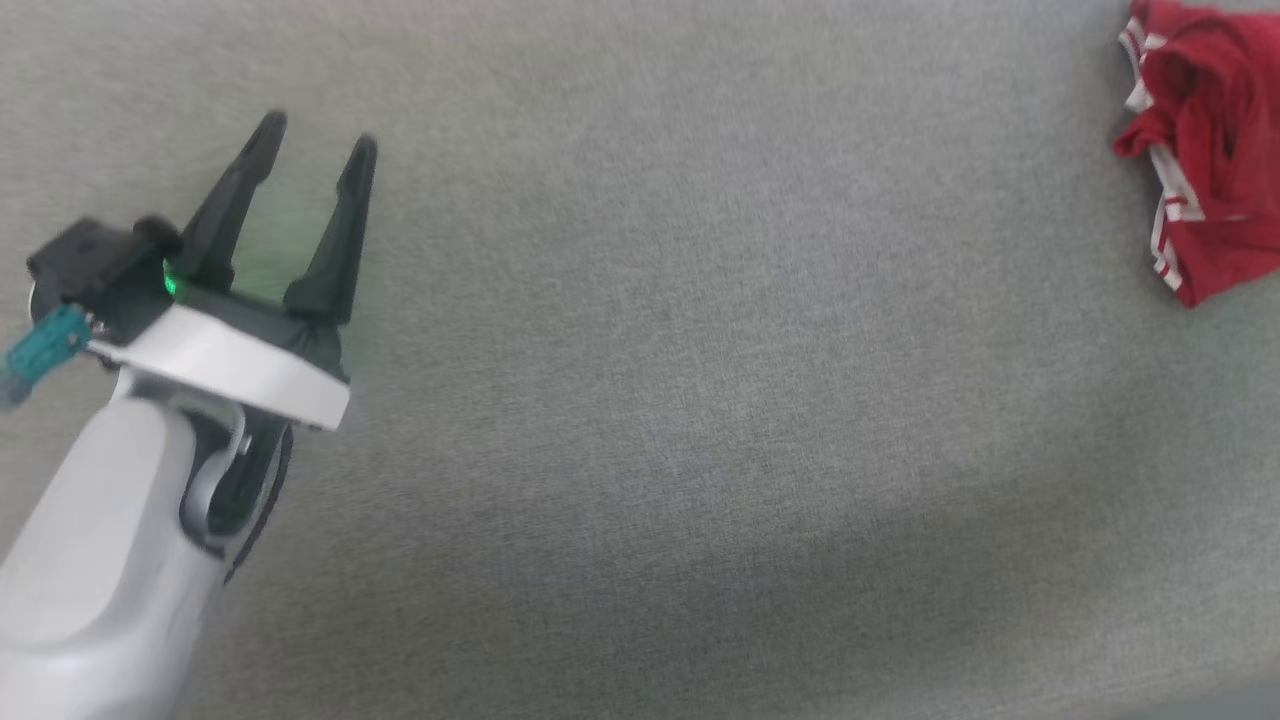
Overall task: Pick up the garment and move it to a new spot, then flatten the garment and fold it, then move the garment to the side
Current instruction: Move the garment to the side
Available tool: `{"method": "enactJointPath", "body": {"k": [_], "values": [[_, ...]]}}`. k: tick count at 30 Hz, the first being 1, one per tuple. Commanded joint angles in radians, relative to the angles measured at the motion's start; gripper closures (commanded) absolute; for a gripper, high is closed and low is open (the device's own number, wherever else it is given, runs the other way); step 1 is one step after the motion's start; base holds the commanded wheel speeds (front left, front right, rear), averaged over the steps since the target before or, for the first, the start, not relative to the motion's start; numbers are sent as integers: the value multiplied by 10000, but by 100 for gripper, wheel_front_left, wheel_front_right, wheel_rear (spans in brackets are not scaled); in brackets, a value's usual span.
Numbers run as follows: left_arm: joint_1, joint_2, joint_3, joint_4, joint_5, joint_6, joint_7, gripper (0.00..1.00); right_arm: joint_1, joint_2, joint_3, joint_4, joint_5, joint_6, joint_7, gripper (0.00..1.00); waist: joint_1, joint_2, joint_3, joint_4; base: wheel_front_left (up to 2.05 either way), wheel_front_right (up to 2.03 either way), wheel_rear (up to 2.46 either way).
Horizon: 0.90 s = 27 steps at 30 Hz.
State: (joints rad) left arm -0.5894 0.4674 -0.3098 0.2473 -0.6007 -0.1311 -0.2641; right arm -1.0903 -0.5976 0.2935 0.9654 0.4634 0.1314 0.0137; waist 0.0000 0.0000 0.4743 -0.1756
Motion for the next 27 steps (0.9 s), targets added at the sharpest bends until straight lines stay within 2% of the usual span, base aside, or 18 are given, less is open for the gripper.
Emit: {"method": "enactJointPath", "body": {"k": [1, 14, 21, 27], "values": [[181, -4, 94, -36, 90, 16, 3, 0, 185, 102, 45, -68, 124, -15, -93, 0, 0, 0, -317, 173, 0, 0, 0], [2671, -250, 1918, -183, 592, 15, 4, 0, 2320, 1014, 849, -1533, 587, -15, -2069, 0, 0, 0, -2126, 603, 0, 0, 0], [3747, -446, 2729, -343, 847, 16, 3, 0, 3602, 1307, 347, -2268, 294, -15, -2703, 0, 0, 0, -2768, 822, 0, 0, 0], [4634, -799, 3465, -585, 1058, 15, 3, 0, 4970, 1670, -627, -3304, -335, -15, -2795, 0, 0, 0, -3202, 1057, 0, 0, 0]]}}
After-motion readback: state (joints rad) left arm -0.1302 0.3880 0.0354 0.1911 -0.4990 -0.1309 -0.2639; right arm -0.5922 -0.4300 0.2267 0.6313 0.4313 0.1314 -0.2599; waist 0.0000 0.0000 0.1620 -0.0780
